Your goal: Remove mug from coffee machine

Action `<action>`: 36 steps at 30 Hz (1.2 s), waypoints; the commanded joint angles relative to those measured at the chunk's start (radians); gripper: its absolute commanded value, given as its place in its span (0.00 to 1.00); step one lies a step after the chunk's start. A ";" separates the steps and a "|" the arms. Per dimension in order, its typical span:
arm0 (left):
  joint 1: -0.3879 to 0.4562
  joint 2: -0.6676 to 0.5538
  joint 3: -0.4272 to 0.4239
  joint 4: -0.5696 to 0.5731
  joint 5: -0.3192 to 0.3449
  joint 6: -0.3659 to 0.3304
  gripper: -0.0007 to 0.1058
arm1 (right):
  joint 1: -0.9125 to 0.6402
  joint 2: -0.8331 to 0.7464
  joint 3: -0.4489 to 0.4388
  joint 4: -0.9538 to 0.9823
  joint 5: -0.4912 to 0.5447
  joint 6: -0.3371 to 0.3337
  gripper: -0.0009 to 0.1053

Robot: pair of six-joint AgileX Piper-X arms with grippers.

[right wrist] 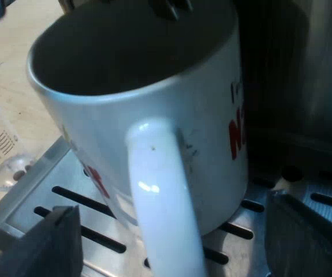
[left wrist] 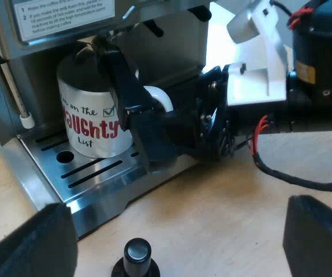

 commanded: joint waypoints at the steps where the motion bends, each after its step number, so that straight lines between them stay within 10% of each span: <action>1: -0.003 0.000 -0.007 -0.013 0.008 -0.005 0.82 | 0.001 0.021 -0.007 -0.059 -0.003 -0.009 0.63; 12: -0.003 0.000 -0.007 -0.013 0.008 -0.005 0.82 | 0.001 0.049 -0.007 -0.142 0.022 -0.011 0.59; 25: -0.003 0.000 -0.007 -0.013 0.008 -0.005 0.82 | 0.001 0.049 -0.007 -0.136 0.027 -0.011 0.05; 36: -0.003 0.000 -0.007 -0.013 0.008 -0.005 0.82 | 0.018 0.033 -0.007 -0.100 0.020 -0.064 0.01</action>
